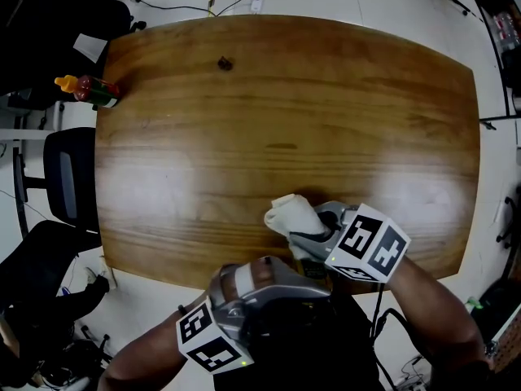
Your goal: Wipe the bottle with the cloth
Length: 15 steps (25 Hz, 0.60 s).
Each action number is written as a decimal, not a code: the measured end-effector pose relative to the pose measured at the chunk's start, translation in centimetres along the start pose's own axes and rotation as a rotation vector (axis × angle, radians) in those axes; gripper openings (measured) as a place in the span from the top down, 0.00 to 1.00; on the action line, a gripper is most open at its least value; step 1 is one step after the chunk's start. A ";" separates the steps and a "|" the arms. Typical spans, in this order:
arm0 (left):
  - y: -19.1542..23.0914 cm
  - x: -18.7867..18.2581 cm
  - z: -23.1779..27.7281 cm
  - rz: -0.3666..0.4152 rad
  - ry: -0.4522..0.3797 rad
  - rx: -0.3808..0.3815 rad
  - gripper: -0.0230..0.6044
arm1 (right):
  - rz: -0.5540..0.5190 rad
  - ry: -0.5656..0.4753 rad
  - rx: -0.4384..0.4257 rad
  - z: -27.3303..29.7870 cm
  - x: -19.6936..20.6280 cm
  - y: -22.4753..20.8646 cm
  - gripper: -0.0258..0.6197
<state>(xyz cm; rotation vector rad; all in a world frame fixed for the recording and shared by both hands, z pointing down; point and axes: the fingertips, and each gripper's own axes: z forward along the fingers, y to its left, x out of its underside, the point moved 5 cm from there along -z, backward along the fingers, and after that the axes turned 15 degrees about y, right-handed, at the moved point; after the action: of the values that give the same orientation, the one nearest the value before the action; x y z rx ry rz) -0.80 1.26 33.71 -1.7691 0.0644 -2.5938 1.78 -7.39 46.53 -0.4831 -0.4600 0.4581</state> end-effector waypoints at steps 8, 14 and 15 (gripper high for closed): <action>0.2 0.3 0.1 0.041 0.036 -0.042 0.68 | 0.176 -0.356 0.025 -4.9 -0.9 -0.8 0.85; 0.1 1.6 -0.1 0.022 0.131 -0.091 0.56 | 0.371 -0.646 0.018 -10.2 1.4 -1.6 0.85; 0.1 1.9 -0.5 0.015 0.146 -0.107 0.54 | 0.401 -0.681 0.025 -10.7 2.0 -1.7 0.85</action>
<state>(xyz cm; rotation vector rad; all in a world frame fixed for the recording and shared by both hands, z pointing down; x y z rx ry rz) -1.95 1.15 35.30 -1.5982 0.2196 -2.7539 9.40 -11.30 39.60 -0.3863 -1.0174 1.0241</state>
